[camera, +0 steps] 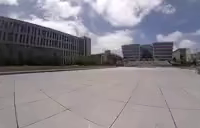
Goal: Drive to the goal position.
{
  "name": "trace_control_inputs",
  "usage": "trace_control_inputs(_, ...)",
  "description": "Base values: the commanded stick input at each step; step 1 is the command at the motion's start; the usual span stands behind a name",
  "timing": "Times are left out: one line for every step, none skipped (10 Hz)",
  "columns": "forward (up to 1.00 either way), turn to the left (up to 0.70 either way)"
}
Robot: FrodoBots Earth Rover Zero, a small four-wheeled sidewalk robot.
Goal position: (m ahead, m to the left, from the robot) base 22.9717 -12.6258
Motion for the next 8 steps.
trace_control_inputs(0.00,-0.20)
trace_control_inputs(0.45,0.00)
trace_control_inputs(1.00,0.00)
trace_control_inputs(1.00,0.00)
trace_control_inputs(0.52,0.00)
trace_control_inputs(0.04,0.00)
trace_control_inputs(0.00,0.00)
trace_control_inputs(0.00,0.00)
